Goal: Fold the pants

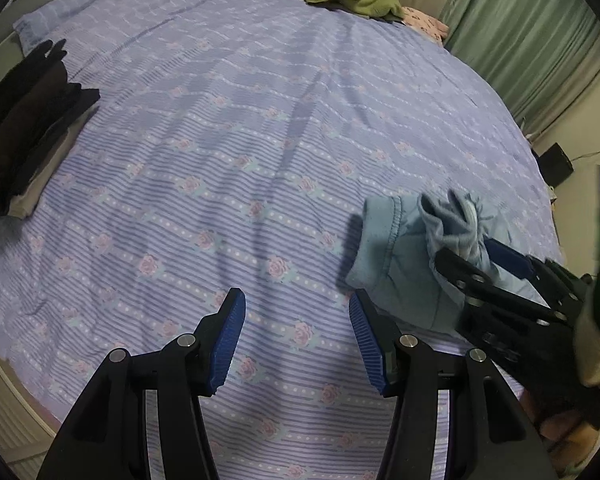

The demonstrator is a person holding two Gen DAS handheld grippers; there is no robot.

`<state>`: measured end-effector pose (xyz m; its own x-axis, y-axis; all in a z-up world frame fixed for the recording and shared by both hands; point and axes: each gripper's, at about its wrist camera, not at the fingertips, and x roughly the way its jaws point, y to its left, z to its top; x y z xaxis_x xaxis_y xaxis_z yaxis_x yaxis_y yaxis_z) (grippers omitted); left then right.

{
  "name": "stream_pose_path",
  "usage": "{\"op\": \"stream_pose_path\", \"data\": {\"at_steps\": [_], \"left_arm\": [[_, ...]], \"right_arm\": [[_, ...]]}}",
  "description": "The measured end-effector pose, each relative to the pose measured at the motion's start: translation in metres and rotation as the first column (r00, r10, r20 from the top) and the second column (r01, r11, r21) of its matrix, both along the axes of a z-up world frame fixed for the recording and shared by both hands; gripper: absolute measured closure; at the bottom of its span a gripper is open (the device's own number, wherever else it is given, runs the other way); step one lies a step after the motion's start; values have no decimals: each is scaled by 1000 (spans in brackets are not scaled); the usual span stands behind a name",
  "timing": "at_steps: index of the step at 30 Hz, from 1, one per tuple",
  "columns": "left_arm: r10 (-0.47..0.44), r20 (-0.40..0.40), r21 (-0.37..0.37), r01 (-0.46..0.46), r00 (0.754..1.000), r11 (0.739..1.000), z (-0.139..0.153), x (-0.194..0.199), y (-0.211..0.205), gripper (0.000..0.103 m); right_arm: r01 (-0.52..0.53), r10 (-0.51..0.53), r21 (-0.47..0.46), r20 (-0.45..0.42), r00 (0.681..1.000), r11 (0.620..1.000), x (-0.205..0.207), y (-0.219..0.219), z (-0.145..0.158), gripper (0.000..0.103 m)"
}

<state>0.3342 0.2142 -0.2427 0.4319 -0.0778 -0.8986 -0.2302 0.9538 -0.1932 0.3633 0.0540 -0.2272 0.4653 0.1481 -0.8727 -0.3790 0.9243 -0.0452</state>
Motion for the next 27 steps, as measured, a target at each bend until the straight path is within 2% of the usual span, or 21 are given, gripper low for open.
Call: {"op": "stream_pose_path", "data": {"at_steps": [3,5,9,11,14,16,18,23,27], "left_arm": [[6,19,5,-6,1000,1000,8,1,-2,46],[7,27,10,-7,1000,1000,14,2,-5,45],[-18,52,20,17,998,1000,31,1,-21,39],[-34,66,17,33,997,999,38,1,-33,36],[-56,89,6,55,995,998,48,3,-56,28],[-68,102,-3,69,992,998,50,8,-73,22],[-84,97,-8,85,992,996,49,16,-89,21],[-97,55,-10,98,994,995,38,38,-123,20],[-77,27,-14,78,997,997,27,57,-138,20]], "right_arm": [[-10,18,191,-38,999,982,-5,-12,21,41],[-9,19,254,-39,999,967,-10,-19,35,41],[37,-40,335,2,999,941,-25,-47,69,40],[88,-108,361,34,994,928,-34,-74,84,26],[174,-216,351,86,973,920,-41,-114,96,23],[253,-300,332,100,949,909,-42,-146,94,22],[330,-373,320,83,924,888,-41,-174,86,22],[487,-513,349,-20,858,801,-31,-234,46,22],[552,-552,377,-118,825,744,-24,-257,12,22]]}}
